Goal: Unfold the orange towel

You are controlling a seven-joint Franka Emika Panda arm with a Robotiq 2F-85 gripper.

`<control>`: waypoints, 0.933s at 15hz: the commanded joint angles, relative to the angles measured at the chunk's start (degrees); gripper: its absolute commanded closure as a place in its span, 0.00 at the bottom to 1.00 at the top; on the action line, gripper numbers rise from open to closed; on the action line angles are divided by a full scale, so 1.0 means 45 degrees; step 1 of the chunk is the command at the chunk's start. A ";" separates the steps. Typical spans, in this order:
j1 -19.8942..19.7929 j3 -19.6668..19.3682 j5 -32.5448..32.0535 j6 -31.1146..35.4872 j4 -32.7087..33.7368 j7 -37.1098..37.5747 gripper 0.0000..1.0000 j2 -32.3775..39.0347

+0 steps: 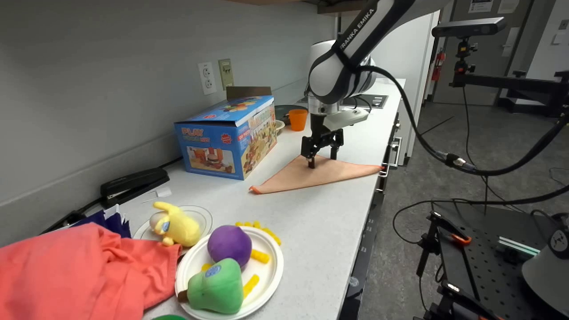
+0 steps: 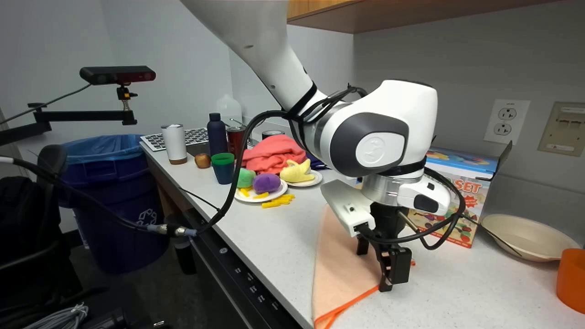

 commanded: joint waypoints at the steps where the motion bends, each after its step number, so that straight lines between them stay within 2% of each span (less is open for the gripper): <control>1: -0.0190 0.0121 -0.0071 -0.0208 -0.0295 -0.0294 0.00 -0.0293; 5: -0.0374 0.0337 0.0478 -0.0583 -0.0092 -0.0781 0.00 -0.0478; 14: -0.0375 0.0314 0.0640 -0.1288 0.0014 -0.1012 0.00 -0.0876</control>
